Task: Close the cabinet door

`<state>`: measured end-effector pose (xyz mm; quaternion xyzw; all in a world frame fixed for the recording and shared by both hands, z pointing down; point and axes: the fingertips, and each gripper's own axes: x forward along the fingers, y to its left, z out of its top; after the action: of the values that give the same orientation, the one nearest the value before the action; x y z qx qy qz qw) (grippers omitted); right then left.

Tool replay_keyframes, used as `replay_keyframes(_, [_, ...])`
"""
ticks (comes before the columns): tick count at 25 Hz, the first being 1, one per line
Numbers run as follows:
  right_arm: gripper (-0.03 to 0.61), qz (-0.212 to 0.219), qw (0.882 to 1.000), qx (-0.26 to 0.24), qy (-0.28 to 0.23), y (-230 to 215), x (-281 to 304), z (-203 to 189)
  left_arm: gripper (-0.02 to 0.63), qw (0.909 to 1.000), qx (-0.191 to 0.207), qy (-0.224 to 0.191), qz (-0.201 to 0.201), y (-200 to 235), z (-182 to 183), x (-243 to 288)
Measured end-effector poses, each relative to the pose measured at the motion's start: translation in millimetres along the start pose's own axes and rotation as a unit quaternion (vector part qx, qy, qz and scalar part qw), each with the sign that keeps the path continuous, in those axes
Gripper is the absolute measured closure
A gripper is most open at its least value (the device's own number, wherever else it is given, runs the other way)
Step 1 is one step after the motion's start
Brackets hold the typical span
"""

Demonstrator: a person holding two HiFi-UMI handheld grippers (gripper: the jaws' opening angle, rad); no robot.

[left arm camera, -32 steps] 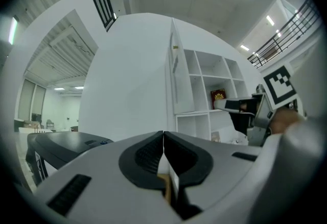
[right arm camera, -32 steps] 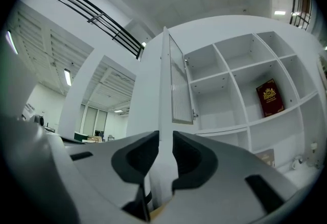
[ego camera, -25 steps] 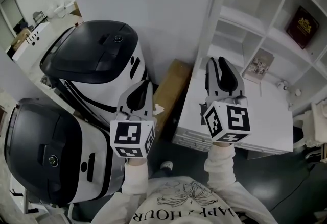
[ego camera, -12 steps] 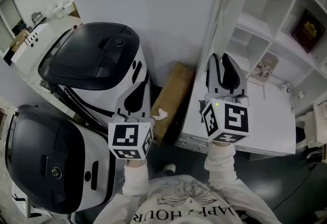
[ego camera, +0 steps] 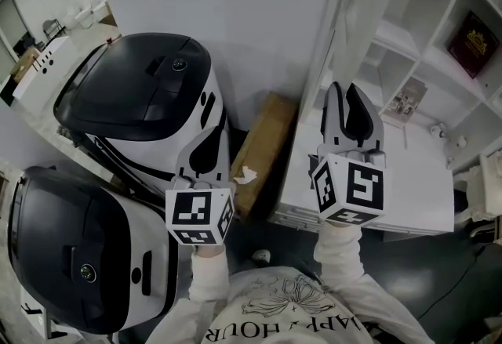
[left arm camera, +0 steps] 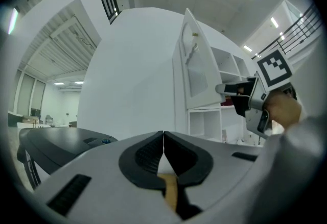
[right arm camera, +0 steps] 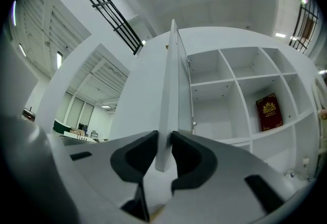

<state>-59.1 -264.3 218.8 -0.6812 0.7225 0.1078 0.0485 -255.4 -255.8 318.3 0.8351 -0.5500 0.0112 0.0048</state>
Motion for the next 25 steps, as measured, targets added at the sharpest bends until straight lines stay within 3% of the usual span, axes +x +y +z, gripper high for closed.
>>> replay_keyframes(25, [0.511,-0.021,1.000,0.006,0.011,-62.1,-22.6,-2.6,0.609,0.9954,-0.006,0.017,-0.094,-82.2,-9.1,45.9])
